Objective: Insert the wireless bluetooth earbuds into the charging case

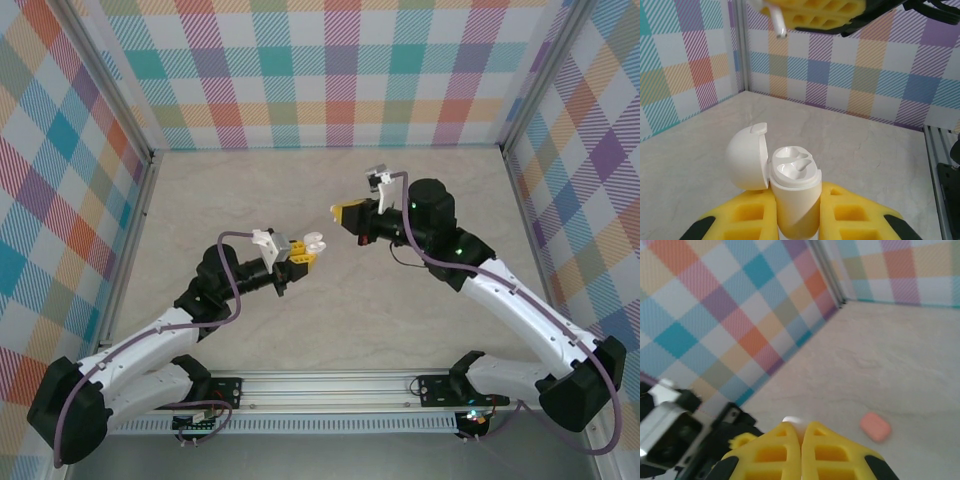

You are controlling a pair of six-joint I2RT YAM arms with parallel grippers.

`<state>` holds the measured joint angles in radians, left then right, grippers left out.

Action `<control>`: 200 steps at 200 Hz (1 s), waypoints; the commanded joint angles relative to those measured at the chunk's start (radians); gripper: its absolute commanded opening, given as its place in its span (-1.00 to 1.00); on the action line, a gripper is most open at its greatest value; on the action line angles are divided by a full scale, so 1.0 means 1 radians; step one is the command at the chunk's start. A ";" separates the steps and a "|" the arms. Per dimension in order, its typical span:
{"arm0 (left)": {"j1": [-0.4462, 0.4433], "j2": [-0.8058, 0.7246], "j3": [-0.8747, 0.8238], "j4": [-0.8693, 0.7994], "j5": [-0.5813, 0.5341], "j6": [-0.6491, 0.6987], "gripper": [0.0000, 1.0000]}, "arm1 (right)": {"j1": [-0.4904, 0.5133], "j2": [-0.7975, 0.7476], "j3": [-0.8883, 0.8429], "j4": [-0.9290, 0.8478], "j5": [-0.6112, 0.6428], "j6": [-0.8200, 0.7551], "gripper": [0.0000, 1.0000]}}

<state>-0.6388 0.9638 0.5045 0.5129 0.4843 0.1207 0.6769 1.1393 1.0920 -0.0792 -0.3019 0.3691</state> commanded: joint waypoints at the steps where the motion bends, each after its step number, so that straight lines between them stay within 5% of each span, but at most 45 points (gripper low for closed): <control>1: 0.004 -0.004 0.034 0.075 0.036 -0.011 -1.00 | 0.048 -0.014 -0.019 0.114 -0.049 -0.076 -0.87; 54: 0.004 -0.041 0.028 0.077 0.018 -0.030 -1.00 | 0.104 -0.006 -0.102 0.246 -0.061 -0.146 -0.84; 200: 0.004 -0.066 0.028 0.055 -0.015 -0.041 -1.00 | 0.142 0.029 -0.151 0.274 -0.026 -0.213 -0.84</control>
<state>-0.6388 0.9184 0.5095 0.5373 0.4797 0.0906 0.8116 1.1576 0.9615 0.1425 -0.3431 0.1913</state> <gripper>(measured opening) 0.177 0.088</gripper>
